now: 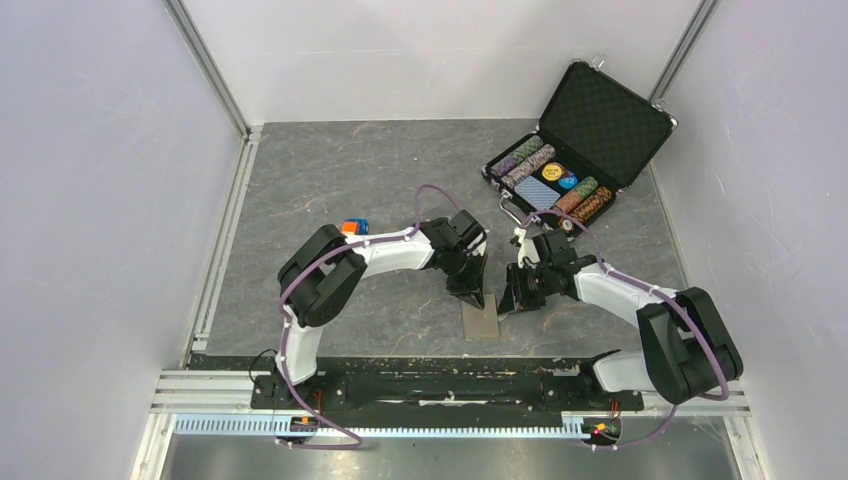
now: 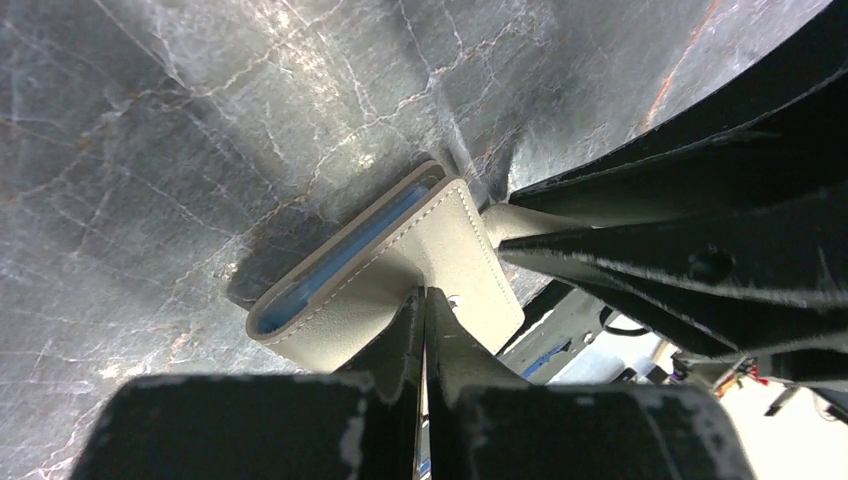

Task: Put the credit cards into the card holder
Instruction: Close the card holder at the center of the board.

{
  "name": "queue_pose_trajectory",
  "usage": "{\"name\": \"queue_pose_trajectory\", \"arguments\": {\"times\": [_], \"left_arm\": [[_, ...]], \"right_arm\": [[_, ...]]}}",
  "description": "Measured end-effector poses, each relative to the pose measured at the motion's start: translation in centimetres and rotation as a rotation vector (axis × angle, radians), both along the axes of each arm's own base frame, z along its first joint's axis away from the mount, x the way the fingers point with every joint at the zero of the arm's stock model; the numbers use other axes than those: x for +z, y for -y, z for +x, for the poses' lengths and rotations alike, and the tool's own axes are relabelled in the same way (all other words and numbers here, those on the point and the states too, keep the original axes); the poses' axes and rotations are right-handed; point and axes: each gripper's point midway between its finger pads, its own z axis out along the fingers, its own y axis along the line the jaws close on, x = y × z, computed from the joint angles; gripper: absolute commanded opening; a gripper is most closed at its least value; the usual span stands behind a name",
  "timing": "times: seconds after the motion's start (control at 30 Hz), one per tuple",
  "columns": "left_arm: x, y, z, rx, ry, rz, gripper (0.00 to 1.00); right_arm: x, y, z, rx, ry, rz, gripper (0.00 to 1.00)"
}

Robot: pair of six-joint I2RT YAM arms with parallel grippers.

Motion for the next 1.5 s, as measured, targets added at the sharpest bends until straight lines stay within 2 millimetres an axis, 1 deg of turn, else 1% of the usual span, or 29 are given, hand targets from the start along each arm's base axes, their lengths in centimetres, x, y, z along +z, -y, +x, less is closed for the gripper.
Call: {"name": "queue_pose_trajectory", "arguments": {"times": [0.2,0.37,0.5,0.6,0.77,0.97,1.0,1.1,1.17,1.23,1.33,1.43,1.5], "left_arm": [[-0.1,0.2,-0.2,-0.046,0.035,0.045,0.02],[-0.1,0.1,-0.3,-0.055,0.049,0.057,0.02],[-0.1,0.1,-0.3,-0.056,0.051,0.063,0.02],[-0.1,0.0,-0.3,-0.058,0.05,0.067,0.02],[-0.1,0.0,-0.3,-0.059,0.05,0.067,0.02],[-0.1,0.0,-0.3,-0.059,0.05,0.067,0.03],[-0.1,0.0,-0.3,-0.059,0.051,0.067,0.04],[0.0,0.0,-0.3,-0.059,0.053,0.065,0.11],[0.2,0.0,-0.2,-0.056,0.057,0.065,0.18],[0.6,-0.1,-0.2,-0.053,0.062,0.062,0.25],[1.7,-0.3,0.2,-0.041,0.074,0.045,0.33],[3.0,-0.6,0.5,-0.021,0.08,0.007,0.35],[3.5,-0.6,0.3,-0.013,0.067,-0.02,0.36]], "right_arm": [[0.7,-0.7,-0.1,0.019,0.008,0.047,0.36],[1.3,-1.4,-0.1,0.039,0.014,0.092,0.39],[2.0,-2.1,-0.1,0.056,0.017,0.146,0.45],[2.3,-2.6,0.0,0.065,0.024,0.18,0.47],[2.8,-3.1,0.1,0.076,0.033,0.216,0.43],[2.3,-3.0,-0.3,0.074,0.026,0.22,0.33],[2.2,-3.0,-0.4,0.072,0.023,0.219,0.31],[1.9,-2.9,-0.5,0.066,0.02,0.212,0.28],[1.8,-2.8,-0.6,0.06,0.017,0.206,0.27],[1.6,-2.7,-0.5,0.054,0.018,0.201,0.26],[1.5,-2.6,-0.5,0.046,0.019,0.193,0.26],[1.5,-2.6,-0.4,0.04,0.018,0.19,0.26],[1.5,-2.5,-0.4,0.037,0.017,0.188,0.27]]}}
